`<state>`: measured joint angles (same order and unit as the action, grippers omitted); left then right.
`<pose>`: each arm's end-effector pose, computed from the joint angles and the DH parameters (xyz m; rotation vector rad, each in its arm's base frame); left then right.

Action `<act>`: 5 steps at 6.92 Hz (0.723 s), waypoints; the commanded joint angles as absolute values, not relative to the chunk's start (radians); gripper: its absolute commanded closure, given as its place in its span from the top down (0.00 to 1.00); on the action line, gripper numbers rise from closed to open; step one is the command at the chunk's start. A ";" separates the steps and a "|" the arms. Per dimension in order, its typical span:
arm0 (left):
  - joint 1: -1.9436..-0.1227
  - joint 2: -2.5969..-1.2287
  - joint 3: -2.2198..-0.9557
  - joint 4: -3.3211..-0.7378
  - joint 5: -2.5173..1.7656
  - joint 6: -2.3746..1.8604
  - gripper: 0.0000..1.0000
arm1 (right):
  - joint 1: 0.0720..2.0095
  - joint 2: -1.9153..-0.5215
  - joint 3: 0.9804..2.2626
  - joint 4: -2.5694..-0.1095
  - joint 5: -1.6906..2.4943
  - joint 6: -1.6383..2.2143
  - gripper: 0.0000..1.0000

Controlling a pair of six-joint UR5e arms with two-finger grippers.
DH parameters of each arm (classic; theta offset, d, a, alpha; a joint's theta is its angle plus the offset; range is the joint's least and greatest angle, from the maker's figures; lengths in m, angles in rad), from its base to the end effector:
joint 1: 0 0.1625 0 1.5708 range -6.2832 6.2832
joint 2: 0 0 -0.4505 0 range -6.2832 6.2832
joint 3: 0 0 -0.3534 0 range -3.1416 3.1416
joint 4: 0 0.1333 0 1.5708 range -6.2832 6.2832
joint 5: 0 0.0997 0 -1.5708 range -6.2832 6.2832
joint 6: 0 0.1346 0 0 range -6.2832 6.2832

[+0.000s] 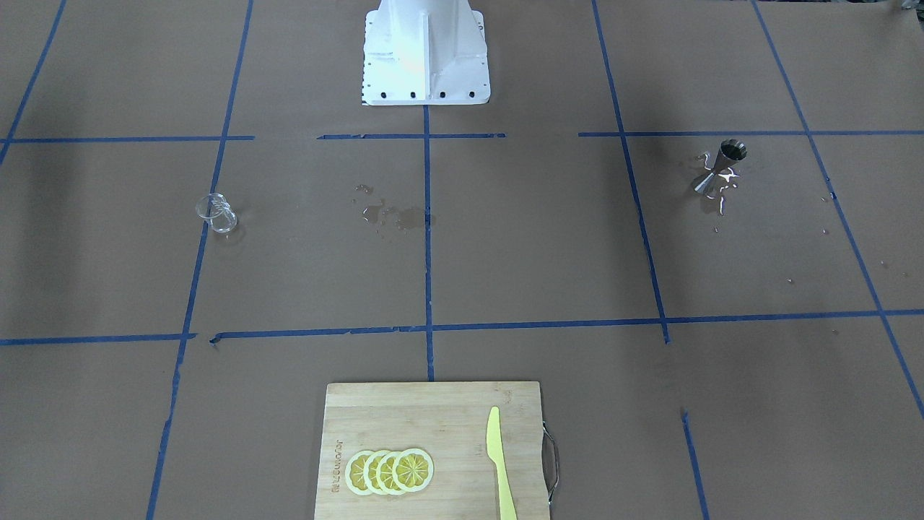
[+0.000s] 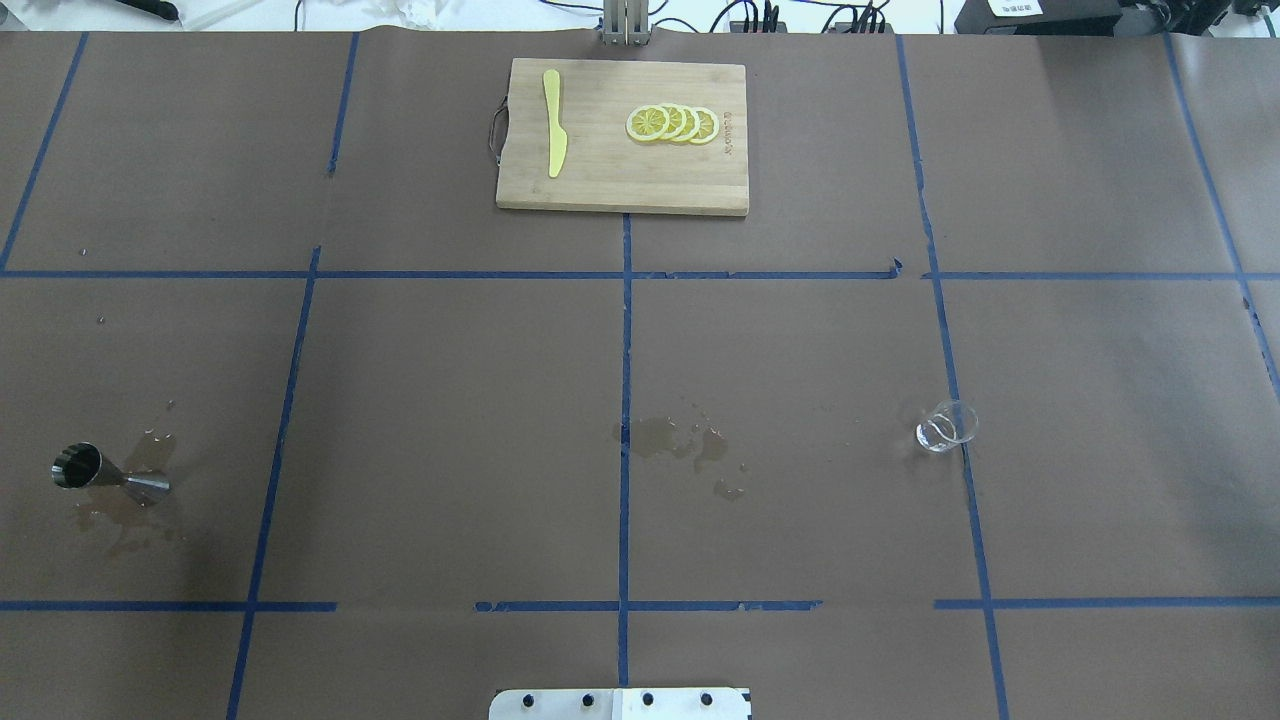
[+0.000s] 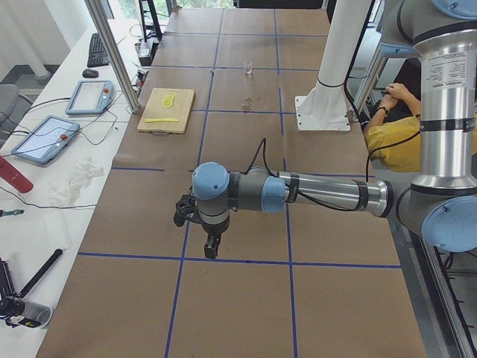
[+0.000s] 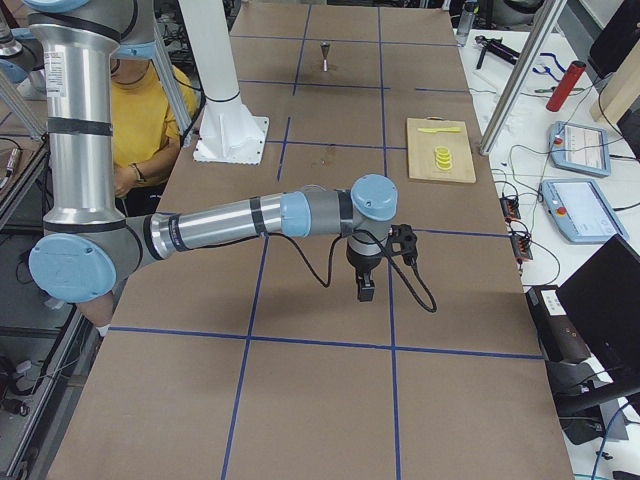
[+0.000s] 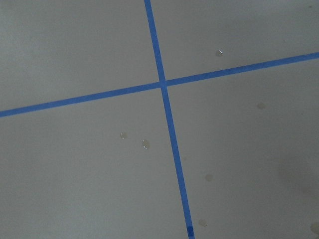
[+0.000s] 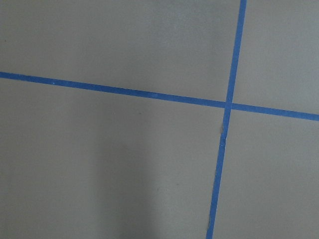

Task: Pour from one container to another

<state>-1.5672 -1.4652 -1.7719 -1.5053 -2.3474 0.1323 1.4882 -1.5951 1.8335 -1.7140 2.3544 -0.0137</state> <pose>-0.0375 -0.4070 0.6698 0.0784 0.7738 0.1406 0.0018 -0.4424 0.6149 0.0633 -0.7862 -0.1286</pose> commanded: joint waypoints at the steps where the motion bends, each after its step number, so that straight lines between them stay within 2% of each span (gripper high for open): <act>1: -1.566 -1.463 -1.776 -1.499 -2.353 0.133 1.00 | 1.467 -1.592 1.798 -1.715 2.333 -0.095 1.00; 4: -1.565 -1.483 -1.773 -1.500 -2.353 0.133 1.00 | 1.479 -1.598 1.802 -1.710 2.345 -0.095 1.00; 5: -1.565 -1.485 -1.773 -1.500 -2.356 0.133 1.00 | 1.479 -1.639 1.796 -1.703 2.347 -0.097 1.00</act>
<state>-1.5650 -1.4815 -1.7735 -1.4997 -2.3538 0.1333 1.4778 -1.6070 1.8020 -1.7101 2.3446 -0.0962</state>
